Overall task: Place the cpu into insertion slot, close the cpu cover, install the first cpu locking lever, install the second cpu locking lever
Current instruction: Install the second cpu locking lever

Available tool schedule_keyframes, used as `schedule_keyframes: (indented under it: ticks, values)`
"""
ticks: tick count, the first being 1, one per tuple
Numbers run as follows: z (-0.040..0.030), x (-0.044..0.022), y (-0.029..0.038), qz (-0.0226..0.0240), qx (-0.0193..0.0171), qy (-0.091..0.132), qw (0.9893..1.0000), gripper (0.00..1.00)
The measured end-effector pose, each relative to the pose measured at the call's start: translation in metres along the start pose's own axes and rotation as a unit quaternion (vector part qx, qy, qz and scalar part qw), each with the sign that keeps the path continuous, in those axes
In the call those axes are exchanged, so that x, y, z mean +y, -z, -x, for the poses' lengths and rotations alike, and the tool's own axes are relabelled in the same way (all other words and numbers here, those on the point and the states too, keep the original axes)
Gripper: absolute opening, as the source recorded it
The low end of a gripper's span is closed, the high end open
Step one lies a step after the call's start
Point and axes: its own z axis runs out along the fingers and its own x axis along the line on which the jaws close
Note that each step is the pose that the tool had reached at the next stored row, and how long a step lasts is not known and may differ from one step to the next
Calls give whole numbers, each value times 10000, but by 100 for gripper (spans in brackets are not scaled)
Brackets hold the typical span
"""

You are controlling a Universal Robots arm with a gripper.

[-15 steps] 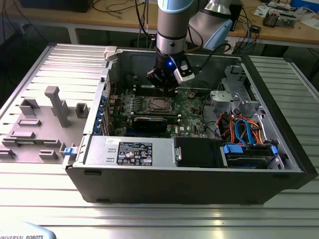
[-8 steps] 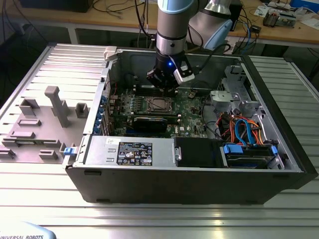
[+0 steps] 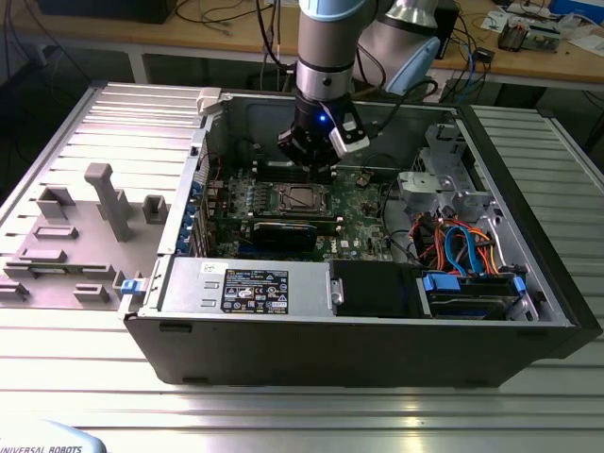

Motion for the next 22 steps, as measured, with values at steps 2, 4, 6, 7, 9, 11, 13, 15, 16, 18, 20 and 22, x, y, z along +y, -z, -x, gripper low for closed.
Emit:
schedule_keyframes:
  ticks: [2, 4, 6, 7, 9, 11, 13, 15, 16, 18, 20, 22]
  values:
    - [-2, 3, 67, -2, -1, -1, 10000, 11]
    - [-2, -6, 68, -2, -1, -1, 10000, 11]
    - [-3, -27, 68, -2, -1, -1, 10000, 11]
    - [-4, -47, 69, -2, -1, -1, 10000, 11]
    - [-4, -81, 71, -2, -1, 0, 10000, 11]
    - [-5, -107, 72, -2, 0, -1, 10000, 11]
    - [-5, -128, 74, -2, 0, 0, 10000, 11]
    - [-6, -133, 73, -2, -1, -2, 10000, 11]
    - [-5, -133, 73, -2, -1, -2, 10000, 11]
    - [-5, -134, 74, -2, -1, -1, 10000, 11]
    - [-5, -134, 74, -2, -1, -1, 10000, 11]
    - [-5, -135, 74, -2, -1, -1, 10000, 11]
